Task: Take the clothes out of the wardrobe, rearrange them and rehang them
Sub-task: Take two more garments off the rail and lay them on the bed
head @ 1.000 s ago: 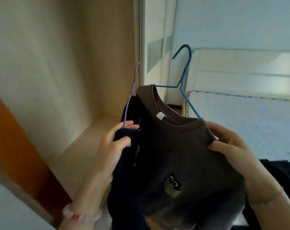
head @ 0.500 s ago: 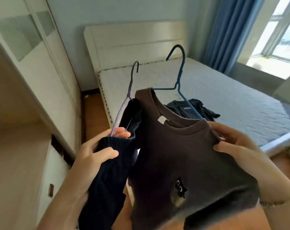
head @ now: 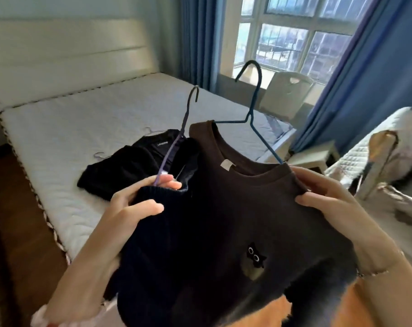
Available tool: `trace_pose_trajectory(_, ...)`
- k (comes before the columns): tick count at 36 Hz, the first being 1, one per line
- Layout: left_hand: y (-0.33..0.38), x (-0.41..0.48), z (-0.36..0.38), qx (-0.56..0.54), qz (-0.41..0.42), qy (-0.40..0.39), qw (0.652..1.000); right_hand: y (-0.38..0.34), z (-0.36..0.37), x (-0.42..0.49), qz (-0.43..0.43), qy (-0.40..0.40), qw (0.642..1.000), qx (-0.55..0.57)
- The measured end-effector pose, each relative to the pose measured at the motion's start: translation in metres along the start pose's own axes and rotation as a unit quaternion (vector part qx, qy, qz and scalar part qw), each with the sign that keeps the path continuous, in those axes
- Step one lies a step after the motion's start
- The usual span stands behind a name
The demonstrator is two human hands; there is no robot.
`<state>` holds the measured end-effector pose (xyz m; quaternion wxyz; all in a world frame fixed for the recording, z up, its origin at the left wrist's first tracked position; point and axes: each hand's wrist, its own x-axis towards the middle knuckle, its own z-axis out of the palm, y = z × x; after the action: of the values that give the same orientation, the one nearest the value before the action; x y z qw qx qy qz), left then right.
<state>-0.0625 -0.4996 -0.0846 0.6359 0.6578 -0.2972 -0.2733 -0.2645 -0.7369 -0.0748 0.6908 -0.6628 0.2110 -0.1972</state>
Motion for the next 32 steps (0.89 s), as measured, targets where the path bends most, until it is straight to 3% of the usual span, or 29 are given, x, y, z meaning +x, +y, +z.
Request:
trace_pose_trajectory(11, -0.022, 0.122, 0.131, 0.021, -0.046, -0.117, 0.992, 0.022, -0.120, 0.013, 0.007, 0.117, 0.993, -0.020)
trace_pose_trajectory(22, -0.051, 0.298, 0.233, 0.003, -0.089, -0.205, 0.975, 0.016, -0.254, 0.116, 0.069, 0.232, 0.968, -0.072)
trace_pose_trajectory(28, -0.047, 0.382, 0.276, 0.044, -0.069, -0.187, 0.979, 0.006, -0.320, 0.178, 0.058, 0.273, 0.954, -0.111)
trace_pose_trajectory(32, -0.050, 0.431, 0.301, 0.075, -0.053, -0.152, 0.984, 0.004, -0.369, 0.224, 0.053, 0.257, 0.955, -0.140)
